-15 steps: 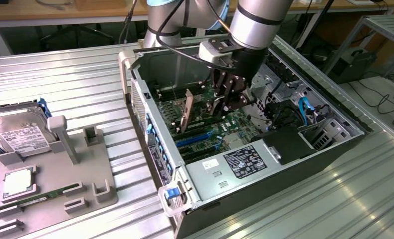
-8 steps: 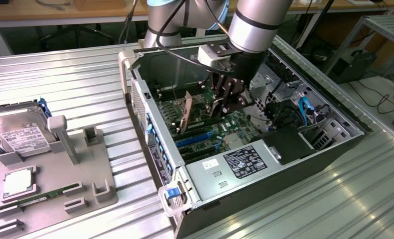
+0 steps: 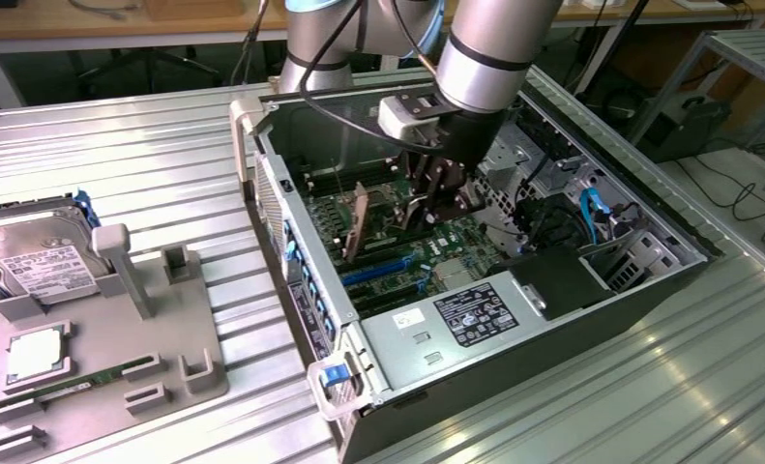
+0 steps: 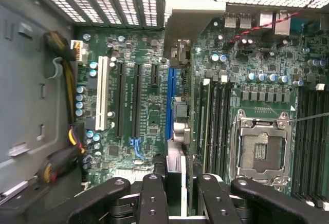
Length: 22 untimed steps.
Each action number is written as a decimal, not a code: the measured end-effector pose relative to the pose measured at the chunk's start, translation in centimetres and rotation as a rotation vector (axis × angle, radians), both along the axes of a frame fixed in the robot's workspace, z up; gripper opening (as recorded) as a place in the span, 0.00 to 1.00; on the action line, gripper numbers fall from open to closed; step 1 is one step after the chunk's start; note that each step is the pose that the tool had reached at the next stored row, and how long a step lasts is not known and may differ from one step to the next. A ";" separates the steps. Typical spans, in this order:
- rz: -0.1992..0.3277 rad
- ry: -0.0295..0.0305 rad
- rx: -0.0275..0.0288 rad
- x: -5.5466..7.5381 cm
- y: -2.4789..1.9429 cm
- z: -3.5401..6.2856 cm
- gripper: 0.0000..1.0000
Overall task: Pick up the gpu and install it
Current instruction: 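Insert the gpu into the slot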
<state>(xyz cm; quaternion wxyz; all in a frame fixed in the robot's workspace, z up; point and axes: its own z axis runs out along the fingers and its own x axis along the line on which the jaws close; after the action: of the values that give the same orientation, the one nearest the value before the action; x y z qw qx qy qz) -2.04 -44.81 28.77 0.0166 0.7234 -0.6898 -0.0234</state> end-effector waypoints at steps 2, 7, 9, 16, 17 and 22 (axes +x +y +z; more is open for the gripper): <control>-0.015 0.0000 0.0001 0.0 0.20 -0.55 0.28; -0.015 -0.0062 0.0024 -0.7 0.25 -1.16 0.28; -0.014 -0.0130 0.0071 -0.9 0.22 -1.24 0.28; -0.014 -0.0290 0.0072 -2.2 0.14 -1.64 0.28; -0.014 -0.0304 0.0072 -2.3 0.11 -1.69 0.28; -0.014 -0.0379 0.0074 -3.1 -0.78 -1.92 0.28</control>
<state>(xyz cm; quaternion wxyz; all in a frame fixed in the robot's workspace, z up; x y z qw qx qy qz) -5.14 -45.59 26.86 0.0007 0.7189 -0.6950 -0.0123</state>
